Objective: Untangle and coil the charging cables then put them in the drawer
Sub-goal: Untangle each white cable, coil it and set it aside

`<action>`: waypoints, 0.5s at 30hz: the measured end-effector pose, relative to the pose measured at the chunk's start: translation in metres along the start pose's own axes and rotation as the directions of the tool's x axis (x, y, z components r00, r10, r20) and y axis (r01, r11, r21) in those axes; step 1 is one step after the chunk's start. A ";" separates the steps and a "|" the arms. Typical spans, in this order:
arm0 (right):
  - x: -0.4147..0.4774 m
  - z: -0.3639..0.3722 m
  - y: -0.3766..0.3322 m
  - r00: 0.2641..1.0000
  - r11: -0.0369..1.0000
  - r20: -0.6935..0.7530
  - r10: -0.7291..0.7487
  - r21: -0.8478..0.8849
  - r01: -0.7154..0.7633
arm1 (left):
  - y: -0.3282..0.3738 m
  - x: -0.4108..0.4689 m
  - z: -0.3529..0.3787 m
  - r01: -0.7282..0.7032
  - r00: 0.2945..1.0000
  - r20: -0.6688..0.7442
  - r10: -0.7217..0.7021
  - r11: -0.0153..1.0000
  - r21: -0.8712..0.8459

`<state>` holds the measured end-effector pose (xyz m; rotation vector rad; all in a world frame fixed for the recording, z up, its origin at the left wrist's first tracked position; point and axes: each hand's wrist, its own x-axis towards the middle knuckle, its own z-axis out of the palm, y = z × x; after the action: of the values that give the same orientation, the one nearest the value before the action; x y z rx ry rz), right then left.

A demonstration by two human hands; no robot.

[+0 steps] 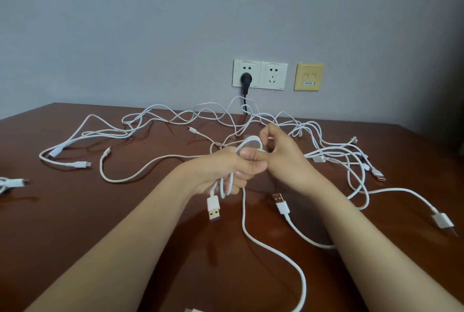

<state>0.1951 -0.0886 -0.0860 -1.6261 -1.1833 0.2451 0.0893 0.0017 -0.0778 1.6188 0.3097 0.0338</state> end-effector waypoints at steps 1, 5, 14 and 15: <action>0.001 0.000 0.001 1.000 0.995 0.008 -0.012 0.102 0.011 | -0.001 0.001 -0.001 -0.012 1.000 -0.004 0.012 1.000 -0.004; 0.004 -0.005 0.001 1.000 0.971 -0.031 0.003 0.239 0.005 | -0.003 0.004 0.001 -0.082 0.995 -0.057 0.080 0.996 -0.031; -0.002 -0.002 0.009 0.998 0.995 0.036 0.042 -0.089 -0.039 | 0.002 0.003 -0.010 -0.258 0.934 -0.309 0.181 0.939 -0.229; -0.002 -0.002 0.008 0.999 0.988 0.026 0.038 -0.148 -0.034 | 0.003 0.003 -0.011 -0.272 0.926 -0.329 0.184 0.930 -0.246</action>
<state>0.2002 -0.0908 -0.0929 -1.7794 -1.2192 0.2087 0.0904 0.0126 -0.0745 1.3484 0.3294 0.4911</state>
